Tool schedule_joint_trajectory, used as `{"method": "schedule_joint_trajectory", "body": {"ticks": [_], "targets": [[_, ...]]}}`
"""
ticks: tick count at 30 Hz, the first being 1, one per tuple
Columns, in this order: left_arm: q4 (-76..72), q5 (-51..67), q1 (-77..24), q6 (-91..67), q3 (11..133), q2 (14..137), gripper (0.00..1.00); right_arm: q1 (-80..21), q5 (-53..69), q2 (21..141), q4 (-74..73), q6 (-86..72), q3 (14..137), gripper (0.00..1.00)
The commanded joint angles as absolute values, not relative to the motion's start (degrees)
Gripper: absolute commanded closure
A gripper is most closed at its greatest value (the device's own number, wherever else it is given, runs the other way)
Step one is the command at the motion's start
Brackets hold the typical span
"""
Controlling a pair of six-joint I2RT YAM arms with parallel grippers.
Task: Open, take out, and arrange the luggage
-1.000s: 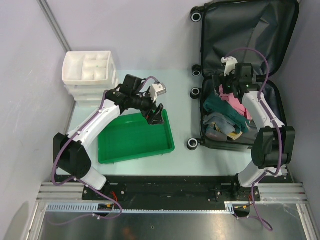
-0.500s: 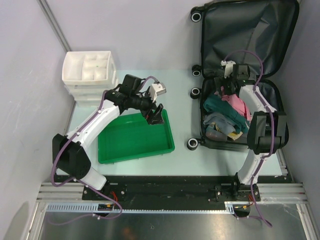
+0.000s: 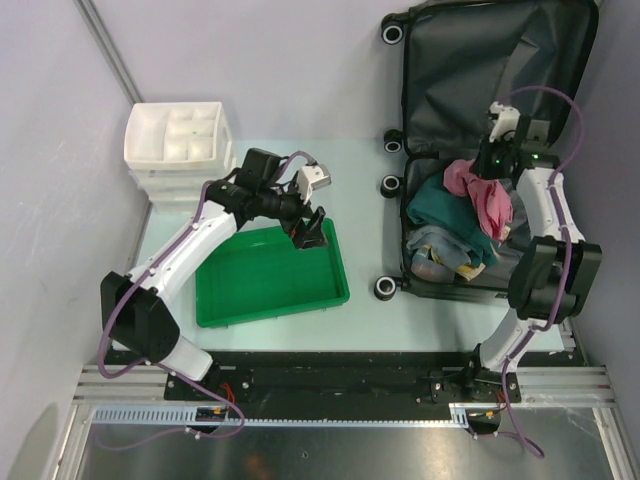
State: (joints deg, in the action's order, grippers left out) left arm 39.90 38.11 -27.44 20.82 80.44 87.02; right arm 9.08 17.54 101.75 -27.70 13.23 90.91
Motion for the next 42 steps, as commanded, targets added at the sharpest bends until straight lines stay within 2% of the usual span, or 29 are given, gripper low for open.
{"method": "schedule_joint_trajectory", "body": {"ticks": [1,2,6,12,22,26,32,36,42], "targets": [[38.8,39.2,-27.0,18.1,82.3,83.9,0.0,12.4,29.2,95.0,-27.1,10.2,94.0,0.93],[38.8,39.7,-27.1,17.8,82.4,83.8,0.0,12.9,31.7,94.3,-27.2,10.0,93.8,1.0],[37.7,40.4,-27.2,13.0,83.8,83.1,0.0,13.7,40.2,91.0,-26.7,9.2,91.4,1.0],[34.1,37.7,-28.6,8.7,84.6,80.8,0.0,13.6,46.9,85.5,-23.4,7.5,88.1,1.0],[27.3,32.5,-35.9,12.7,91.8,84.8,0.0,8.7,50.9,80.4,-28.2,9.1,84.2,1.0],[15.5,30.9,-40.3,11.0,92.2,87.4,0.0,7.4,50.0,78.5,-29.8,9.5,82.7,1.0],[-7.2,15.1,-50.4,11.9,85.9,90.6,0.0,6.9,49.0,76.7,-31.0,9.9,81.4,1.0],[-10.5,8.4,-54.2,11.8,91.2,98.7,0.0,7.4,49.6,76.5,-32.2,10.8,81.1,1.0],[-11.4,0.2,-54.6,11.4,100.5,110.6,0.0,9.8,52.5,76.2,-33.2,12.0,80.9,1.0]]}}
